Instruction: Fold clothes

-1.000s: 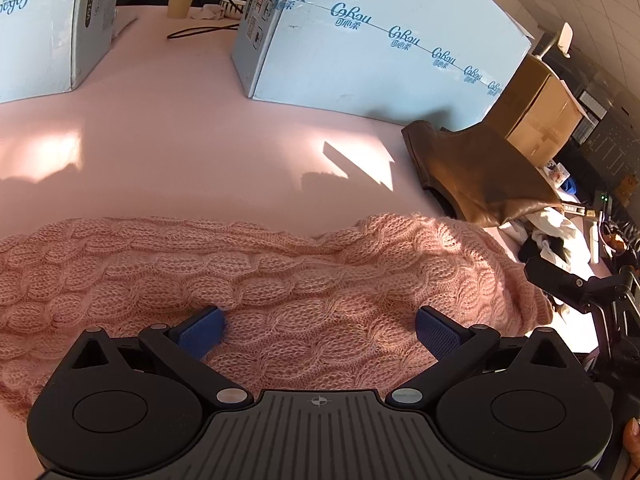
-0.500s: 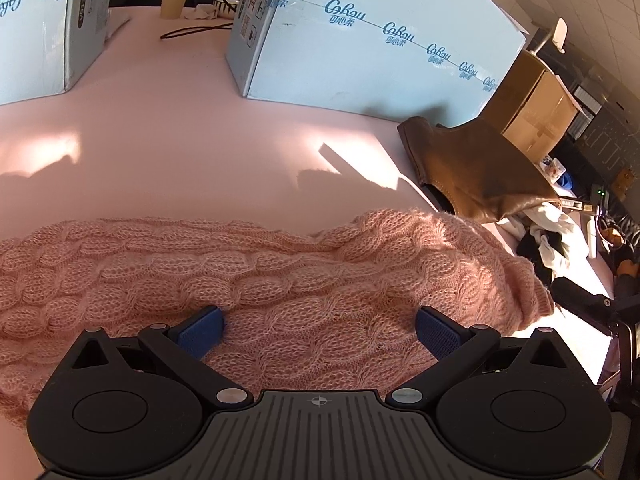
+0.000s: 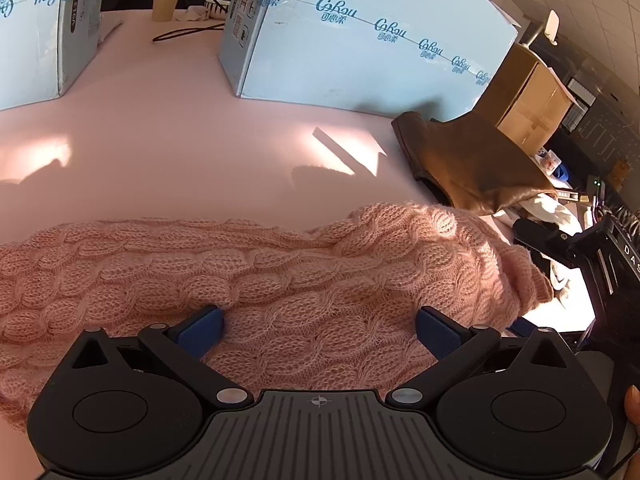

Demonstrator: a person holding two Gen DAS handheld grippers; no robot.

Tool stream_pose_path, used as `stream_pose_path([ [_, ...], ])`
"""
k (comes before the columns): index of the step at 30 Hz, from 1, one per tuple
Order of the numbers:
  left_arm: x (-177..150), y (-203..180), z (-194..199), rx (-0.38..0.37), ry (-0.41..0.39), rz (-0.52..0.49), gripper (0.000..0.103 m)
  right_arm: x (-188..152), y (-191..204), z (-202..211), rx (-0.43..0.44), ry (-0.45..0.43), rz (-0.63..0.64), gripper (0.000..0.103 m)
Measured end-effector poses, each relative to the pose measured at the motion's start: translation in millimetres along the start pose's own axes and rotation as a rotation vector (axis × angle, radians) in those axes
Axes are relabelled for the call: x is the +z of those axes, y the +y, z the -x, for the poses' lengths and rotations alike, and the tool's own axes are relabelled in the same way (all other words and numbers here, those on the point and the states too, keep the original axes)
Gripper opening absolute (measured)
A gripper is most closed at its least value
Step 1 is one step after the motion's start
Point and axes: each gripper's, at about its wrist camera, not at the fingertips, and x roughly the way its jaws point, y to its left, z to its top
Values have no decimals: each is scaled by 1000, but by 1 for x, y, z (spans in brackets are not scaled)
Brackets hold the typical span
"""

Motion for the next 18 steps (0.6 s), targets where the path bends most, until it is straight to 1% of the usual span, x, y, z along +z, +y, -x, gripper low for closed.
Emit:
stream_pose_path([
  [3, 0, 0, -1, 1, 0, -2, 103, 1, 4, -4, -13, -8, 43, 100],
  [5, -1, -1, -1, 3, -2, -5, 103, -2, 7, -6, -18, -17, 74, 103],
  [11, -1, 0, -1, -4, -7, 3, 103, -18, 14, -5, -48, -75, 162, 103],
  [14, -1, 0, -1, -10, -7, 10, 103, -16, 13, -5, -48, -84, 136, 103],
  [18, -1, 2, -1, -19, -8, 22, 103, -11, 6, -2, -11, -91, 79, 103],
])
